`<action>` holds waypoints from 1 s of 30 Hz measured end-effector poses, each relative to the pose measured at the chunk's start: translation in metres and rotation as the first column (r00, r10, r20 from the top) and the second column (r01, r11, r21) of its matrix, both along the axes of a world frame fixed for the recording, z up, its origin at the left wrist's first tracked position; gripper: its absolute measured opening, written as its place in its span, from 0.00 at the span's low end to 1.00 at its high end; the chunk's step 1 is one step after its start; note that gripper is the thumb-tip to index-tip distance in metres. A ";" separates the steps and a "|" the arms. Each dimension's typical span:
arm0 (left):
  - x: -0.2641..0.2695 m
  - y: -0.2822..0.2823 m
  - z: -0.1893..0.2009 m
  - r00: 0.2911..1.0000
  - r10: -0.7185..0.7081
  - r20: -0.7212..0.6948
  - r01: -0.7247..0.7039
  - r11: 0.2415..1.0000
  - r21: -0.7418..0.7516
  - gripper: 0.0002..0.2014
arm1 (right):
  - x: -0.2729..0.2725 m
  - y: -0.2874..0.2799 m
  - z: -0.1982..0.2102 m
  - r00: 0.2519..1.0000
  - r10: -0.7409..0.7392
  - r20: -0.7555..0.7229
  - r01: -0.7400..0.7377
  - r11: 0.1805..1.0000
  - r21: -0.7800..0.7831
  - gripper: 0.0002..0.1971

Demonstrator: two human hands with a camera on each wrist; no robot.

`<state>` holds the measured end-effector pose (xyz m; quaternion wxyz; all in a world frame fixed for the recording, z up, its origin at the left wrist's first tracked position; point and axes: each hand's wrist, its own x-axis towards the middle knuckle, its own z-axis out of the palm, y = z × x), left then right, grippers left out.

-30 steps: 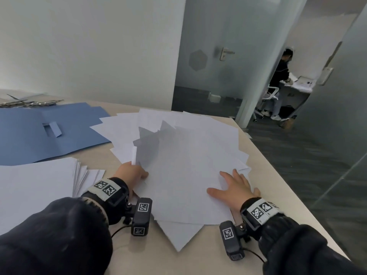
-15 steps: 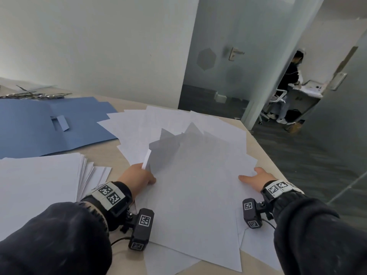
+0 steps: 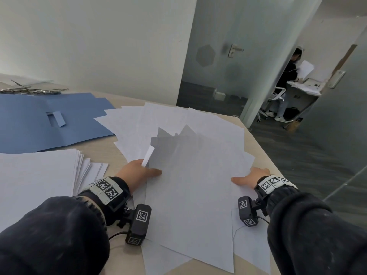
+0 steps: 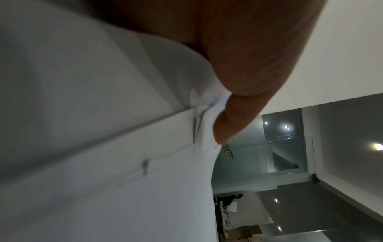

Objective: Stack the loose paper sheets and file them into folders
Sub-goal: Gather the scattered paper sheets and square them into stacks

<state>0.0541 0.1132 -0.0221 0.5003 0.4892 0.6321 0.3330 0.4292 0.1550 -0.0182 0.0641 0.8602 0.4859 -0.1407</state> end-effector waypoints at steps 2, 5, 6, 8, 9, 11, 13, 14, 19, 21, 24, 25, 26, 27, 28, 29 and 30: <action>-0.001 0.000 -0.001 0.996 -0.062 -0.064 0.063 0.998 0.023 0.11 | -0.004 -0.005 0.004 0.998 0.051 0.031 -0.050 0.999 -0.019 0.57; -0.002 0.001 -0.001 0.990 -0.085 -0.113 0.090 0.995 0.040 0.13 | -0.001 -0.010 0.009 0.991 0.131 -0.007 -0.131 0.991 -0.008 0.50; -0.002 0.001 -0.001 0.989 -0.088 -0.119 0.093 0.995 0.043 0.14 | 0.003 -0.012 0.010 0.990 0.139 -0.029 -0.139 0.990 -0.005 0.50; -0.001 0.000 -0.001 0.991 -0.086 -0.107 0.091 0.995 0.044 0.17 | 0.010 -0.015 0.012 0.993 0.111 -0.044 -0.111 0.994 -0.002 0.52; -0.002 0.001 -0.002 0.992 -0.085 -0.093 0.089 0.995 0.046 0.20 | 0.012 -0.017 0.011 0.995 0.084 -0.049 -0.084 0.996 0.009 0.54; -0.003 0.001 -0.004 0.995 -0.084 -0.059 0.087 0.995 0.050 0.24 | 0.015 -0.020 0.009 0.996 0.039 -0.076 -0.035 0.998 0.044 0.55; -0.005 0.002 -0.006 0.996 -0.087 -0.020 0.088 0.995 0.057 0.24 | 0.015 -0.020 0.007 0.992 0.011 -0.128 0.001 0.996 0.094 0.55; -0.006 0.001 -0.007 0.996 -0.086 0.004 0.085 0.994 0.061 0.23 | 0.014 -0.020 0.008 0.985 -0.004 -0.171 0.026 0.991 0.129 0.55; -0.010 -0.003 -0.011 0.985 -0.068 0.159 0.059 0.996 0.061 0.24 | 0.012 -0.021 0.015 0.908 0.006 -0.420 0.128 0.948 0.290 0.48; -0.011 -0.004 -0.014 0.977 -0.064 0.204 0.054 0.997 0.058 0.25 | 0.017 -0.019 0.013 0.868 0.024 -0.495 0.151 0.939 0.309 0.39; -0.011 -0.002 -0.016 0.972 -0.064 0.225 0.054 0.997 0.053 0.25 | 0.021 -0.021 0.018 0.761 0.064 -0.645 0.212 0.916 0.341 0.21; -0.011 -0.002 -0.015 0.971 -0.062 0.233 0.051 0.997 0.053 0.25 | 0.021 -0.024 0.020 0.738 0.075 -0.670 0.221 0.912 0.346 0.17; -0.011 -0.002 -0.015 0.969 -0.057 0.240 0.046 0.998 0.051 0.25 | 0.019 -0.028 0.023 0.725 0.101 -0.681 0.221 0.903 0.369 0.13; -0.010 -0.003 -0.015 0.967 -0.054 0.248 0.044 0.998 0.048 0.25 | 0.020 -0.029 0.025 0.723 0.130 -0.678 0.218 0.889 0.403 0.10; -0.010 -0.003 -0.015 0.966 -0.053 0.254 0.043 0.998 0.046 0.26 | 0.021 -0.031 0.026 0.720 0.158 -0.676 0.218 0.873 0.436 0.08; -0.010 -0.003 -0.015 0.965 -0.050 0.256 0.041 0.998 0.042 0.26 | 0.020 -0.033 0.028 0.712 0.180 -0.679 0.215 0.865 0.454 0.07; -0.011 -0.002 -0.016 0.966 -0.044 0.256 0.036 0.999 0.038 0.25 | 0.019 -0.035 0.030 0.700 0.198 -0.687 0.209 0.862 0.462 0.07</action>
